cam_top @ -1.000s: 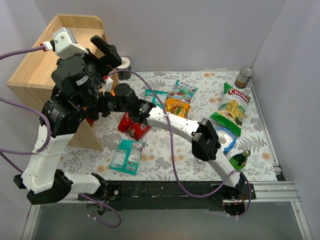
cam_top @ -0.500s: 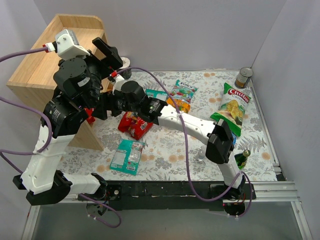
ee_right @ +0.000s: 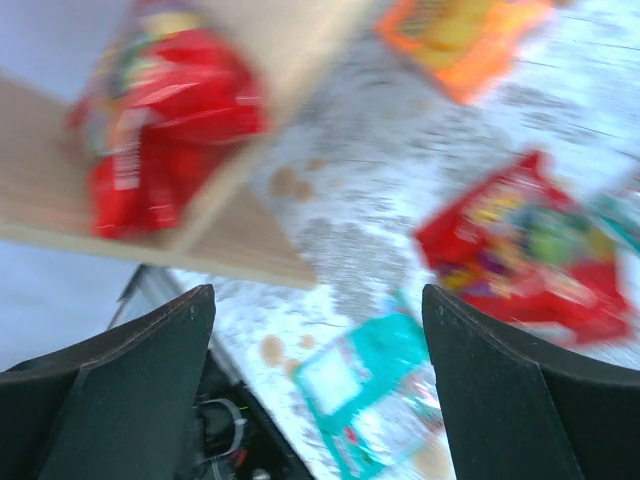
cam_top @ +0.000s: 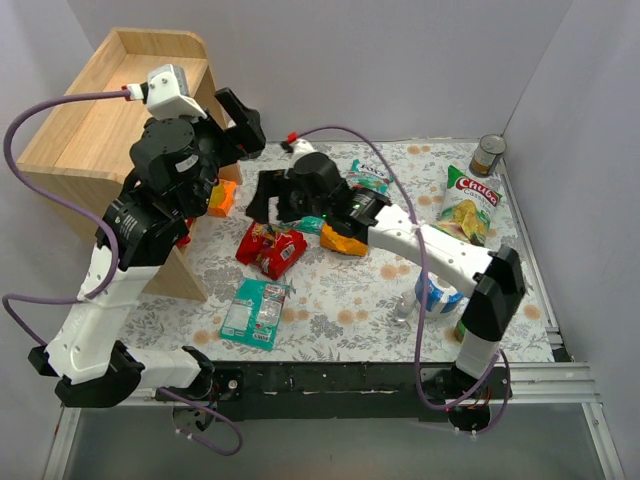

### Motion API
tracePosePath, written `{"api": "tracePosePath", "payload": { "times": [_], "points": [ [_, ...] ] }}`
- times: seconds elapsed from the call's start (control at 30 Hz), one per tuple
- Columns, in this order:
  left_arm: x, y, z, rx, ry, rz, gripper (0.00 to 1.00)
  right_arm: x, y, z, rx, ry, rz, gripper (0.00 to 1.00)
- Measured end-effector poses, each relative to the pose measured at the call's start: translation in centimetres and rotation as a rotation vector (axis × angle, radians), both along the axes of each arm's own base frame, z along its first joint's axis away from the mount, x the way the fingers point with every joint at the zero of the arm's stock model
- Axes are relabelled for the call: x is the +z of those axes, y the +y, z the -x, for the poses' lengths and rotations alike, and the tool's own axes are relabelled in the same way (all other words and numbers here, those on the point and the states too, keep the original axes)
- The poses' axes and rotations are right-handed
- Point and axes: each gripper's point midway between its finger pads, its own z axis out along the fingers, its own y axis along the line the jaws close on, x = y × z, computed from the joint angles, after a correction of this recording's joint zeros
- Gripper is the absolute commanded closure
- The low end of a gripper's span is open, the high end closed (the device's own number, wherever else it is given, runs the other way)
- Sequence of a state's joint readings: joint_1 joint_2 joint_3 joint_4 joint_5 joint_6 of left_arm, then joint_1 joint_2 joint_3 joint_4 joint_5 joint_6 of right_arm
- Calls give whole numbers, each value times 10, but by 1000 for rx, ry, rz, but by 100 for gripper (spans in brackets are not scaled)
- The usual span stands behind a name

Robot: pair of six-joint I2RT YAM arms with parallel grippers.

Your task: Place and organize the candy bags onto the shelf

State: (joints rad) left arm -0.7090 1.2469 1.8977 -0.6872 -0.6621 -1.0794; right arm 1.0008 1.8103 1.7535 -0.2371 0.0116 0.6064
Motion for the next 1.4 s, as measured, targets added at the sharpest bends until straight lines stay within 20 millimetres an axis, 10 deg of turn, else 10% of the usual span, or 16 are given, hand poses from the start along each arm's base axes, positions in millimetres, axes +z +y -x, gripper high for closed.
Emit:
{"api": "tracePosePath", "payload": {
  "times": [0.2, 0.37, 0.63, 0.83, 1.4],
  "points": [
    [-33, -28, -11, -95, 81, -65, 2, -40, -99, -34, -254, 77, 122, 4],
    [-68, -51, -27, -129, 181, -108, 2, -66, -122, -39, -297, 153, 175, 5],
    [-166, -79, -51, -124, 461, -132, 7, -110, -125, -46, -283, 329, 168, 13],
    [-252, -52, -46, -33, 679, -169, 9, -180, -107, -27, -252, 595, 179, 16],
    [-283, -43, -39, -49, 719, -210, 11, -237, -70, -34, -399, 881, 146, 34]
  ]
}}
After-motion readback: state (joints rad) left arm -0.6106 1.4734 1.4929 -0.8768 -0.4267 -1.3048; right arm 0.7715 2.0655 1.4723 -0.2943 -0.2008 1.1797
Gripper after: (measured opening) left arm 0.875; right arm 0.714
